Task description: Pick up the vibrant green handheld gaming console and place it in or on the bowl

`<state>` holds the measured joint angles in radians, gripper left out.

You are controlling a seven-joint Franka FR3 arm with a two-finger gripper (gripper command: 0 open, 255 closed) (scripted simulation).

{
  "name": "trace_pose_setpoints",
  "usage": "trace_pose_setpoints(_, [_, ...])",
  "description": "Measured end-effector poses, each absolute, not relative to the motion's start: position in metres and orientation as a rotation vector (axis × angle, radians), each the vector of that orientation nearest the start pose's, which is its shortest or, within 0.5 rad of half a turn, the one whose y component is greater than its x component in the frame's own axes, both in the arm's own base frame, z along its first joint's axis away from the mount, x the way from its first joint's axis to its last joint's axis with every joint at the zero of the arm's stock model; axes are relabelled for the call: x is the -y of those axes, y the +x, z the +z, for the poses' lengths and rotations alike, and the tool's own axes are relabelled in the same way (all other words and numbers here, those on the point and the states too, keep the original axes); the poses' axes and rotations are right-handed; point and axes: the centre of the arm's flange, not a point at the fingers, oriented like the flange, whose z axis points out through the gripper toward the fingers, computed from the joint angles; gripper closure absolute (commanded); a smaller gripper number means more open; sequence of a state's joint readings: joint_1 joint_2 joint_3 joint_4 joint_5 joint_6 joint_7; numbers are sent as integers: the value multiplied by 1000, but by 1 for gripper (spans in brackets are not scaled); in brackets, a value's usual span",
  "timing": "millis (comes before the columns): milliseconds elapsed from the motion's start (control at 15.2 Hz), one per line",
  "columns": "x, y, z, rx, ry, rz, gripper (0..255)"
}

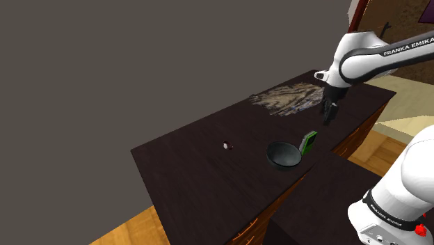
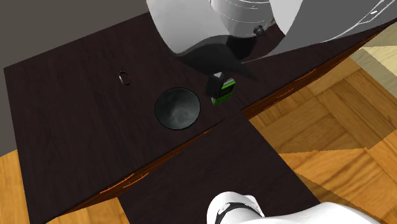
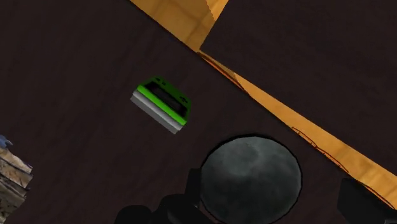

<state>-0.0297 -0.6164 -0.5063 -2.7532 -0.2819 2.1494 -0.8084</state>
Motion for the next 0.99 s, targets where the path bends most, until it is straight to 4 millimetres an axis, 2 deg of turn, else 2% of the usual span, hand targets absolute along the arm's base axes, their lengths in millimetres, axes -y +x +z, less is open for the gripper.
trace_pose_setpoints(462, [228, 309, 302, 1052, -2923, -5, 0])
trace_pose_setpoints(660, [252, 319, 269, 1164, -2894, 3, 0])
trace_pose_setpoints(990, [286, 336, 229, 1346, -2833, 14, 0])
